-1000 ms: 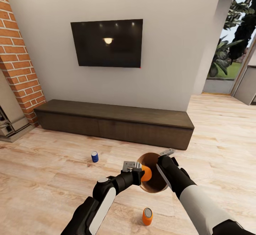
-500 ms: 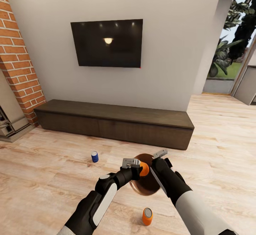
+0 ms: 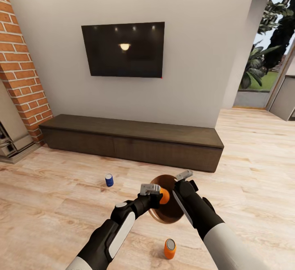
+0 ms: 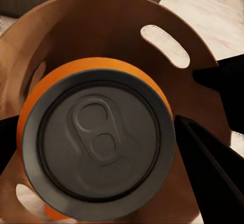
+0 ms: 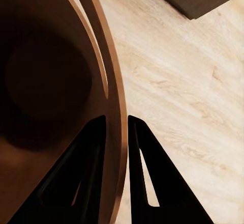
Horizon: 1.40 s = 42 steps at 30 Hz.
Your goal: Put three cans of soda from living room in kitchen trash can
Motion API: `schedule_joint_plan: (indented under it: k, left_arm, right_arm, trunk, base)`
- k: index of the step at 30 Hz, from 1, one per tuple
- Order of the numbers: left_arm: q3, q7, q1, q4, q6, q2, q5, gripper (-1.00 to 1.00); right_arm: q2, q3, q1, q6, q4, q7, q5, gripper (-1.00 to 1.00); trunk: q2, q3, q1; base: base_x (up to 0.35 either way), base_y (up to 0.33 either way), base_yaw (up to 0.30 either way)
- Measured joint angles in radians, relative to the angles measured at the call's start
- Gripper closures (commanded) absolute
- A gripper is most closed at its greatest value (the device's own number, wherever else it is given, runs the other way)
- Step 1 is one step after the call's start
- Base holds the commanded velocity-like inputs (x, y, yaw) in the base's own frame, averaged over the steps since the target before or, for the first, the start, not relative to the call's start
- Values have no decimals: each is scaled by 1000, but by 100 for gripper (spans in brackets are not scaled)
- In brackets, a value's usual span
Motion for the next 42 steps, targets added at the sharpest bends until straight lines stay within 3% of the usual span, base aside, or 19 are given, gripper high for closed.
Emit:
schedule_joint_plan:
  k: [32,36,39,42]
  left_arm:
    - [0,0,-2,27,-5,-3,0,100]
    - [0,0,-4,57,-7,-4,1,100]
    - [0,0,-13,67,-17,-4,2,100]
    - [0,0,-18,71,-23,-5,2,100]
  right_arm:
    - [5,8,10,2,-28,0,-4,100]
    - [4,7,40,56,-104,0,3,100]
    - [3,6,64,55,-160,1,-16,100]
    - [3,5,76,58,-185,0,1,100]
  trunk:
    - [0,0,0]
    - [0,0,0]
    - [0,0,0]
    - [0,0,0]
  base:
    - [0,0,0]
    - [0,0,0]
    - [0,0,0]
    - [0,0,0]
